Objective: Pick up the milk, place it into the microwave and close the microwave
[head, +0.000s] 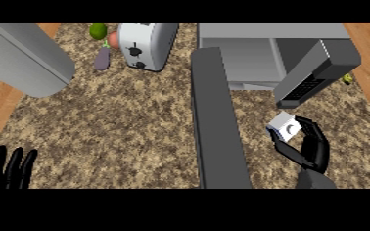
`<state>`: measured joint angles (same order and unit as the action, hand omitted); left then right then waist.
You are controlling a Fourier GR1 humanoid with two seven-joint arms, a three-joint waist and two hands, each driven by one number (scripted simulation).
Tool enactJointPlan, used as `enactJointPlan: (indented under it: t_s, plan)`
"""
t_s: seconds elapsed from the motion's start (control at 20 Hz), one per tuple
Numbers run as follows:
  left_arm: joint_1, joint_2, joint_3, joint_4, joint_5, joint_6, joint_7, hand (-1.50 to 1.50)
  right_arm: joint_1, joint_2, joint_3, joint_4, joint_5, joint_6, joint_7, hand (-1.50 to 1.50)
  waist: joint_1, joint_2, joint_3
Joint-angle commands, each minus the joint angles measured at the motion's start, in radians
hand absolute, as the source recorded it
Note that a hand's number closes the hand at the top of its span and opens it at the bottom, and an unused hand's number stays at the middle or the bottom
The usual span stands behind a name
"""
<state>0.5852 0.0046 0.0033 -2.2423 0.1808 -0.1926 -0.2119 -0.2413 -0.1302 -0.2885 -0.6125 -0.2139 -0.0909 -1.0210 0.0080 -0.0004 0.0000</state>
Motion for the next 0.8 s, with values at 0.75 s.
enactJointPlan:
  t_s: [0.75]
  plan:
    - [0.085, -0.004, -0.021, -0.050, 0.027, -0.048, 0.004, -1.50, -0.006, -0.126, 0.174, -0.163, 0.041, 0.386, 0.058, 1.50, 0.001, -0.002, 0.000]
